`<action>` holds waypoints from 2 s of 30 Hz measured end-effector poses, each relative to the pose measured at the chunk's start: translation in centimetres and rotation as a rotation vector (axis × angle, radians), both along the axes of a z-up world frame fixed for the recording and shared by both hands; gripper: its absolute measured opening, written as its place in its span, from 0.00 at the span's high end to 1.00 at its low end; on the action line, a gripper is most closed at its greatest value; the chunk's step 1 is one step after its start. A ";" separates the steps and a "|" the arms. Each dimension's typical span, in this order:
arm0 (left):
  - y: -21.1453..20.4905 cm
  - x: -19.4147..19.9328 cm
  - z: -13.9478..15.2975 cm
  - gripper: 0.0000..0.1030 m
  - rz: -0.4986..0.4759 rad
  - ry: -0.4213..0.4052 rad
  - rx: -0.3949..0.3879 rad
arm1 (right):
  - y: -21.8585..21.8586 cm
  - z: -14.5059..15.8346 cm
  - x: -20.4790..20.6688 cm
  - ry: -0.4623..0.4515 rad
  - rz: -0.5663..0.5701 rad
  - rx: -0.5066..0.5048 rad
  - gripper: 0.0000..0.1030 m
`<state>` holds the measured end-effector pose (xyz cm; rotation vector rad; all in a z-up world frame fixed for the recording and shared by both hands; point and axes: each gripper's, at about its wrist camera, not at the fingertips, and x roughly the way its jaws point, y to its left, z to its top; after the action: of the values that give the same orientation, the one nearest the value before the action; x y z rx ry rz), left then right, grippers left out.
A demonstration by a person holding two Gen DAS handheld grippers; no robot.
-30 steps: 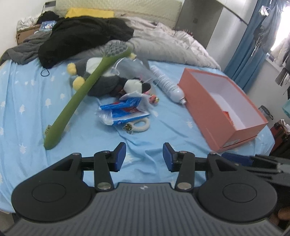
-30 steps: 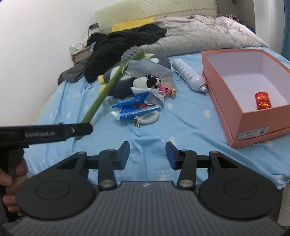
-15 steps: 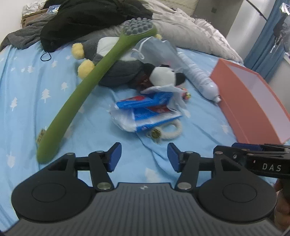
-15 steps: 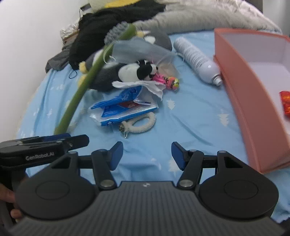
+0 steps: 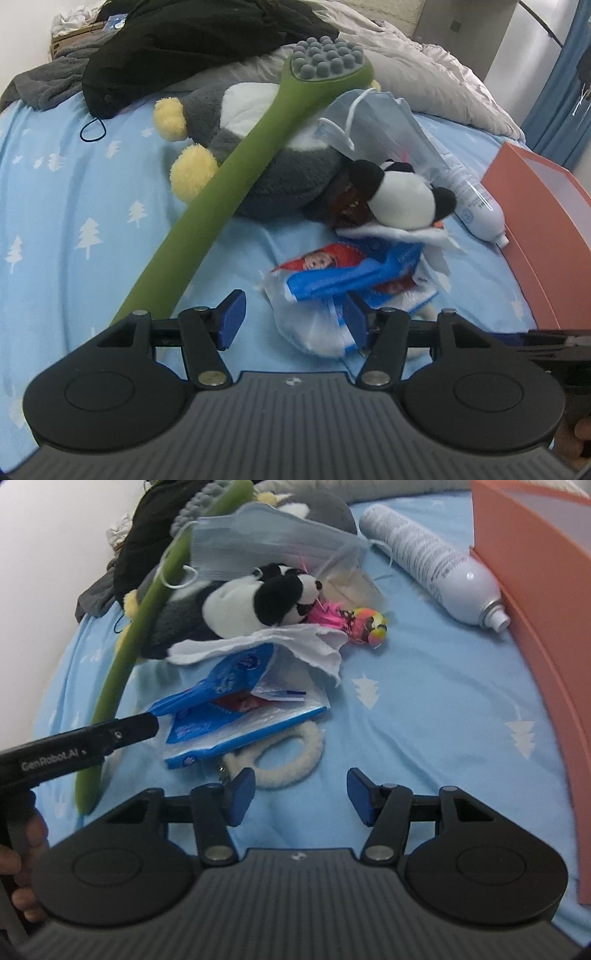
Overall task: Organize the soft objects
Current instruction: 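Lower the left gripper onto the blue wet-wipe pack and close it, then lift the wipe pack with the left gripper while the right gripper reaches the white hair tie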
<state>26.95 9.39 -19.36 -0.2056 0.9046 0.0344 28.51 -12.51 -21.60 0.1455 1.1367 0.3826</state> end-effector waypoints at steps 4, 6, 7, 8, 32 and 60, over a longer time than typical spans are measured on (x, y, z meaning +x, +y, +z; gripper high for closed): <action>0.3 1.0 -0.9 0.38 0.007 0.010 -0.024 | 0.0 -0.8 0.9 0.019 -0.018 0.024 0.57; 0.4 1.4 -1.3 0.40 -0.003 0.020 -0.031 | 0.3 -1.1 1.2 0.011 -0.008 0.017 0.65; 0.3 1.5 -1.5 0.43 -0.011 0.026 -0.033 | 0.5 -1.2 1.2 0.009 0.001 0.014 0.70; 0.3 1.7 -1.8 0.50 -0.019 0.034 -0.036 | 0.7 -1.4 1.3 0.013 0.010 0.011 0.73; -2.8 -7.3 1.4 0.88 0.055 0.032 -0.063 | -1.6 3.5 -4.8 -0.024 -0.006 0.009 0.91; -7.3 -15.2 1.8 0.40 -0.050 0.118 -0.087 | -4.5 3.7 -10.1 -0.006 0.031 -0.094 0.75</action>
<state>11.79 2.08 -17.59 -0.2641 1.0294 -0.0401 18.40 -17.05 -17.87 0.0442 1.1496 0.3560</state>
